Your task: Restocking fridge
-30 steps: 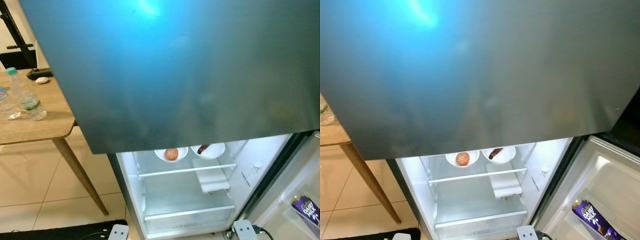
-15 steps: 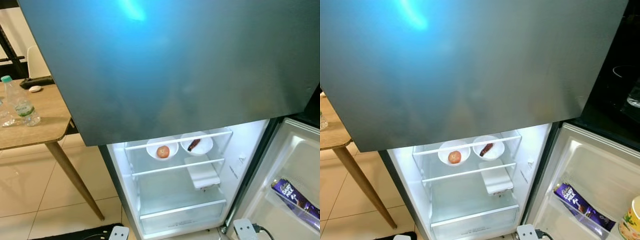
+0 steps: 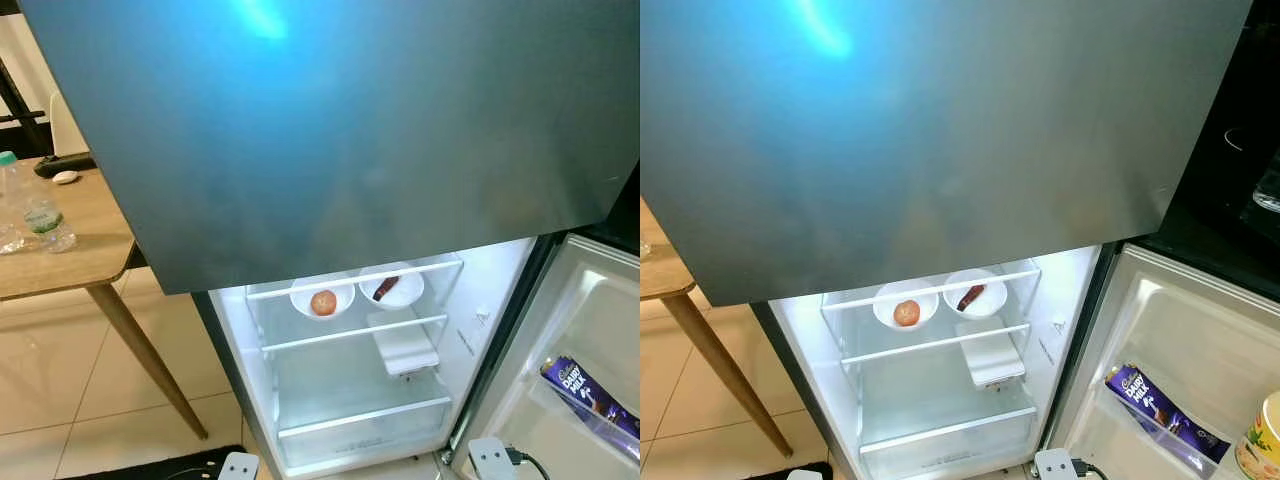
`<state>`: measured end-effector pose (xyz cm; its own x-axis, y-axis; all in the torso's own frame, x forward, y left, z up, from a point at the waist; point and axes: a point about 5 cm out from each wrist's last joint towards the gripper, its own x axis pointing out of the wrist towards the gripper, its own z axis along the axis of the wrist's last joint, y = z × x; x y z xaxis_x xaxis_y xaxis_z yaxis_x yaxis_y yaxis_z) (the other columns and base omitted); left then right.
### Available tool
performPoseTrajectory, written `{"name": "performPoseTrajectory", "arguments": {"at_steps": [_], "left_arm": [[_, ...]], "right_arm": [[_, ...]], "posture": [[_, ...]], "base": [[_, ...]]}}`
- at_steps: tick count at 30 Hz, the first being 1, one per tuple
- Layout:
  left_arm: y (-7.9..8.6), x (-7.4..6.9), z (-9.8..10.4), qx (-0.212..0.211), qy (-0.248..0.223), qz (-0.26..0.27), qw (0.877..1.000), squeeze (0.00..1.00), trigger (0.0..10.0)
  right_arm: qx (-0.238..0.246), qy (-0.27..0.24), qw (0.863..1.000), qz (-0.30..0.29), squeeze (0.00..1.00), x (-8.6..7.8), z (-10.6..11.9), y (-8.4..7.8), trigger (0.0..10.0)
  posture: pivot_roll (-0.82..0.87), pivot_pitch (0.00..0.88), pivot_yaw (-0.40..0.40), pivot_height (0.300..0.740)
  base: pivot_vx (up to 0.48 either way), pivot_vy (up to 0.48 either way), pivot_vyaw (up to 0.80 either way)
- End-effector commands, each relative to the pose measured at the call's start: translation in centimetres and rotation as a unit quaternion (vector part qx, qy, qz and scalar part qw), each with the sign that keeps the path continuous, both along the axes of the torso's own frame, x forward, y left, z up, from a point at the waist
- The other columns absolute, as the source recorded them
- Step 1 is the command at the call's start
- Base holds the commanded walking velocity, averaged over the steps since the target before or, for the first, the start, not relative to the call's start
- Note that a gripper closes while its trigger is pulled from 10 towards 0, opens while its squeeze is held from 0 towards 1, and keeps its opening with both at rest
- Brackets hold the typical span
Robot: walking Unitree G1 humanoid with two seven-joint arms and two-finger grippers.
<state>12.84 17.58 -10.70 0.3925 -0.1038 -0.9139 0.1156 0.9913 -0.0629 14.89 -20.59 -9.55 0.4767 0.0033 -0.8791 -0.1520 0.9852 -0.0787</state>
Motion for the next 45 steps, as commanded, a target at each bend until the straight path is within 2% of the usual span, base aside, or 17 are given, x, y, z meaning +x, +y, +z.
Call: {"name": "performPoseTrajectory", "arguments": {"at_steps": [1,45], "left_arm": [[0.24,-0.23,-0.06,0.009,0.005,-0.009,1.0,0.0,10.0],[0.36,-0.2,-0.04,0.013,0.006,-0.014,1.0,0.0,10.0]], "right_arm": [[0.007,0.022,1.0,0.002,0.0,-1.02,-0.5,0.58,10.0],[0.009,0.023,1.0,0.004,0.0,-1.13,-0.54,0.63,10.0]], "posture": [[-0.05,0.0,0.007,0.74],[-0.06,0.0,0.013,0.74]], "base": [[-0.398,0.0,0.0],[-0.456,0.0,0.0]]}}
